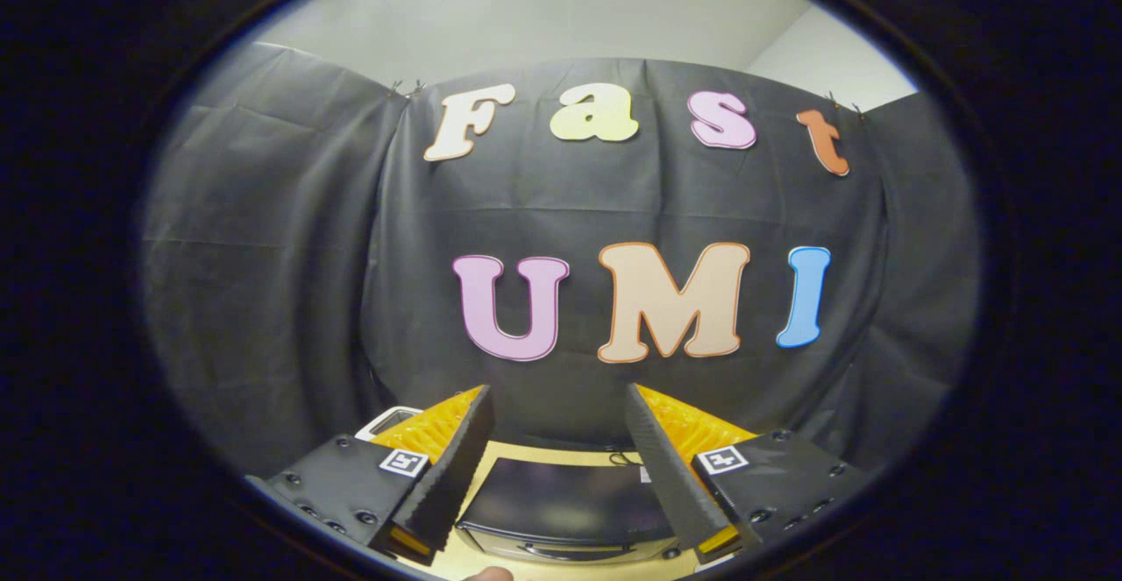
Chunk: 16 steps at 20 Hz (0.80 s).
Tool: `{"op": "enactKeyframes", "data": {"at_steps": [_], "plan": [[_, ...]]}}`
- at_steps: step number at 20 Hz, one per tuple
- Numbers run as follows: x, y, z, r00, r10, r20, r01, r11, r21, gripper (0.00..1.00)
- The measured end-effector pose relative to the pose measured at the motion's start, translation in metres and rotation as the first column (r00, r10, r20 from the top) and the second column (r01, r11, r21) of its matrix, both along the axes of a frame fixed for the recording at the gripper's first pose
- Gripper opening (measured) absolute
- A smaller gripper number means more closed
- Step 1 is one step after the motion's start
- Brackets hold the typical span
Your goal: Open the toaster oven, put the food inside, and close the toaster oven door.
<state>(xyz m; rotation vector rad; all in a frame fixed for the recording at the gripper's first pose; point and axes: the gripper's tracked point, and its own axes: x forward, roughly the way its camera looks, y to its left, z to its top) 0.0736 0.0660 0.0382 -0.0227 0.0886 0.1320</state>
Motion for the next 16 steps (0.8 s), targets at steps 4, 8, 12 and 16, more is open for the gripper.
{"op": "enactKeyframes", "data": {"at_steps": [4,8,12,16], "plan": [[-0.004,-0.015,0.004,1.000,-0.029,0.005,0.029,1.000,0.008,0.95],[-0.005,-0.045,0.020,0.996,-0.083,0.039,0.082,0.997,0.015,0.95],[-0.007,-0.091,0.039,0.985,-0.157,0.074,0.156,0.987,0.025,0.95],[-0.016,-0.149,0.048,0.965,-0.242,0.099,0.237,0.970,0.057,0.95]]}}
